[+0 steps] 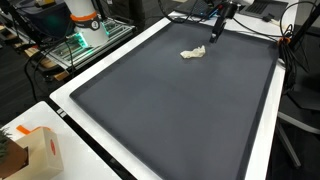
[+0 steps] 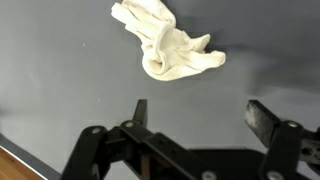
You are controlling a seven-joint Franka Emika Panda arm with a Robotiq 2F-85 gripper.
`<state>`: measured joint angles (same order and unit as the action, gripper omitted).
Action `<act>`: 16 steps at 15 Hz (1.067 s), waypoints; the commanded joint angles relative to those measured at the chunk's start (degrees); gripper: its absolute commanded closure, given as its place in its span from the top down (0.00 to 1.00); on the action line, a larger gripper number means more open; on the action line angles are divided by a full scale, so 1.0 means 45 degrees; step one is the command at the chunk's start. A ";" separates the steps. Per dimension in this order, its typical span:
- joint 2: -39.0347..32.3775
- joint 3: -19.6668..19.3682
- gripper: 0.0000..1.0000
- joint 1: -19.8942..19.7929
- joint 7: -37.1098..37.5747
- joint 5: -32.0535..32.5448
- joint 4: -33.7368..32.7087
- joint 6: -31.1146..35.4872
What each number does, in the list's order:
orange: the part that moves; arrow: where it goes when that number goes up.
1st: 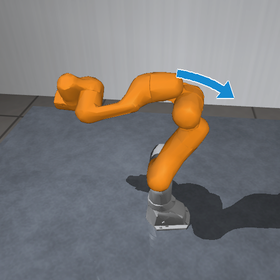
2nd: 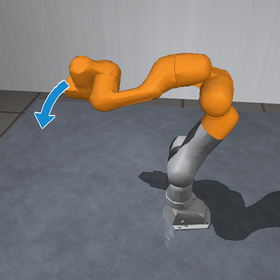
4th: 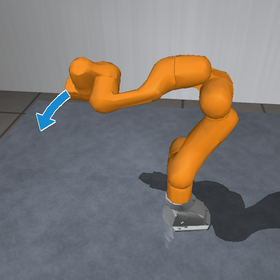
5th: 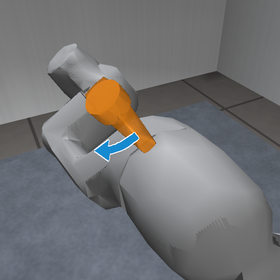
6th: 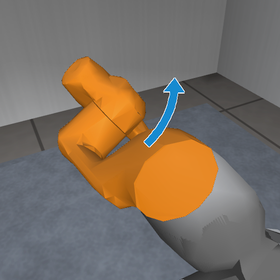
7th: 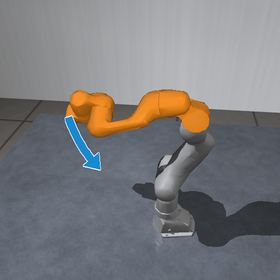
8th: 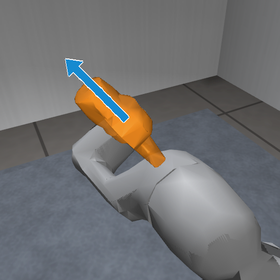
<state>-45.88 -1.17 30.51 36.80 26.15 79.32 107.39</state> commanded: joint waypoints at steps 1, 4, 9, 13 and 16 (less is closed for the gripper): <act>0.0104 -0.0067 1.00 0.0344 -0.0063 0.0973 0.0500 0.0374; 0.0259 -0.0065 1.00 0.0493 0.0038 0.1429 0.0825 0.0749; 0.0603 -0.0055 1.00 0.0538 0.0225 0.1953 0.1505 0.1508; 0.0994 0.0062 1.00 0.0447 0.0173 0.1965 0.1997 0.1733; 0.1322 0.0253 1.00 0.0324 0.0046 0.1678 0.2316 0.1565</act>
<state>-43.13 -1.04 32.56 36.83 33.67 85.29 113.54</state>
